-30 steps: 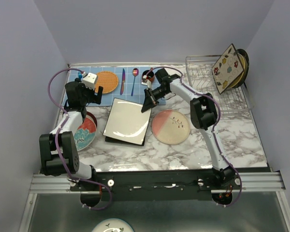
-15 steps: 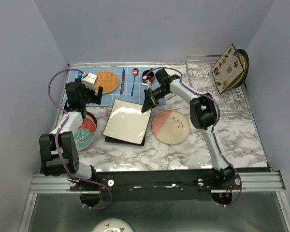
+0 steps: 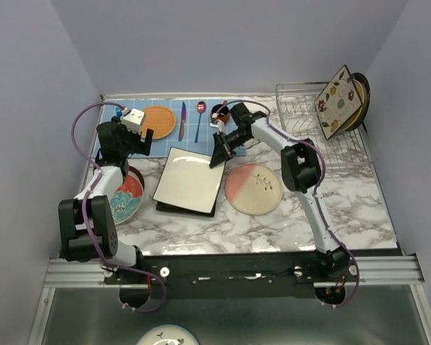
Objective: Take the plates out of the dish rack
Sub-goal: Place the plate at the center of the board.
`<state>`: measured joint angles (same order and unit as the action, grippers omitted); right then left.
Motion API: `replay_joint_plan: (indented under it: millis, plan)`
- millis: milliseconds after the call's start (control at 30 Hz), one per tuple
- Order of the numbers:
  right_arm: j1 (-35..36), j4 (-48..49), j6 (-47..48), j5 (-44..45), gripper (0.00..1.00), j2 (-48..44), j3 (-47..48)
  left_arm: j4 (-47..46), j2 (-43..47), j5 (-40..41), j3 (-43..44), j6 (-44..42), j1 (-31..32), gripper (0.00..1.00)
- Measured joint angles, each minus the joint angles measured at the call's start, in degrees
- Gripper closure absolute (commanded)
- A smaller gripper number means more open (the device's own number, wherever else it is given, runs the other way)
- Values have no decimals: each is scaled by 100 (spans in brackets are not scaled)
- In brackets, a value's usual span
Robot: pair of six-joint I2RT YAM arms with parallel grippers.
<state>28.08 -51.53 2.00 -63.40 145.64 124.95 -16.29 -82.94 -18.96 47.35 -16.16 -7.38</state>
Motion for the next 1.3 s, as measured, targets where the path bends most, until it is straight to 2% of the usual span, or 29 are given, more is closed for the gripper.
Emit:
replay_joint_plan:
  millis: [600, 933, 1300]
  plan:
    - [9, -70, 109, 83, 65, 50, 133, -2, 0, -109, -11, -15, 0, 1]
    - [79, -109, 280, 780, 65, -192, 76, -20, 0, -122, -48, -31, 0, 1]
    - [83, -129, 372, 1113, 65, -363, -48, -31, 2, -151, -68, -31, 0, 1]
